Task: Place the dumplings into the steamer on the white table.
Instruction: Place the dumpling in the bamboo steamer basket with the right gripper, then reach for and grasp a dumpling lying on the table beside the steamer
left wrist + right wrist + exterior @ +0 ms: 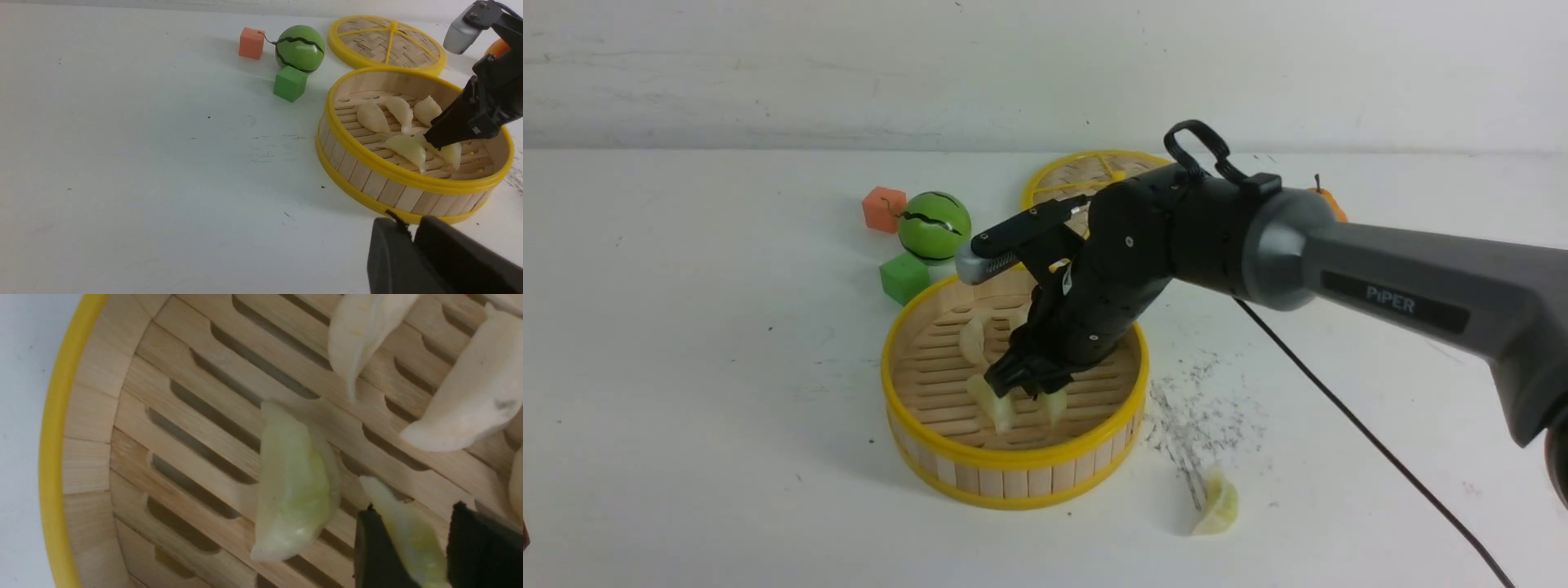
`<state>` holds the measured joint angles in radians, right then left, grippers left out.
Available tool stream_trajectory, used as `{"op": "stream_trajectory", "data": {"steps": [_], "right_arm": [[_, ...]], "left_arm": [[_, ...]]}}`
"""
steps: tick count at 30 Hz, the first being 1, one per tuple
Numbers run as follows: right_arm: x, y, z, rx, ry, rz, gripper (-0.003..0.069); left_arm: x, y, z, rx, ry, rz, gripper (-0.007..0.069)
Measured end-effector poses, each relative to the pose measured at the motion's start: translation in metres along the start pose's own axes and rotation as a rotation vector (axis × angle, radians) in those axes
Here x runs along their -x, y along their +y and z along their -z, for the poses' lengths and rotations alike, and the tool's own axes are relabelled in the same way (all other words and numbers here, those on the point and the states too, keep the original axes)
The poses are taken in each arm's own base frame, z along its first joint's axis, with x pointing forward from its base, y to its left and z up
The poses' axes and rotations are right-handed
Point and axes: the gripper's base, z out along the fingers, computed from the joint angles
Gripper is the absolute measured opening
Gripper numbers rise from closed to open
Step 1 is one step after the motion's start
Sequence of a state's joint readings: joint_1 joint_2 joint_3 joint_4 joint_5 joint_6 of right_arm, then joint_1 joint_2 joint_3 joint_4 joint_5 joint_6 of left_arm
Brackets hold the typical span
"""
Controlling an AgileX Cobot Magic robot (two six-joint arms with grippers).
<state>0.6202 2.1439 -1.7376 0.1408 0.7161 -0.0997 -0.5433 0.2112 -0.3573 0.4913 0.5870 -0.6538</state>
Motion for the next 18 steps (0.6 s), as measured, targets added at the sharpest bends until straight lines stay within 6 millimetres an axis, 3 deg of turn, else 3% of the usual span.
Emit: {"op": "stream_trajectory", "data": {"steps": [5,8,12,14,15,18], "right_arm": [[-0.001,0.000,0.001,0.002,0.016,-0.076,0.0421],[-0.002,0.001,0.008,0.001,0.042,-0.127,0.0437],[0.006,0.000,0.054,-0.058,0.004,-0.162,0.0419],[0.009,-0.004,0.101,-0.139,-0.056,-0.178,0.0403],[0.007,-0.006,0.120,-0.169,-0.080,-0.194,0.0400],[-0.015,-0.017,0.146,-0.259,-0.093,-0.278,0.0396]], "left_arm": [[0.000,0.000,0.000,0.000,0.000,0.000,0.0083],[0.000,0.000,0.000,0.001,0.002,0.000,0.0084],[-0.001,0.001,0.000,0.011,0.014,0.000,0.0084],[-0.001,0.001,0.000,0.010,0.015,0.002,0.0084],[-0.001,0.001,0.000,0.010,0.015,0.002,0.0084],[-0.001,0.001,0.000,0.010,0.015,0.002,0.0084]]}}
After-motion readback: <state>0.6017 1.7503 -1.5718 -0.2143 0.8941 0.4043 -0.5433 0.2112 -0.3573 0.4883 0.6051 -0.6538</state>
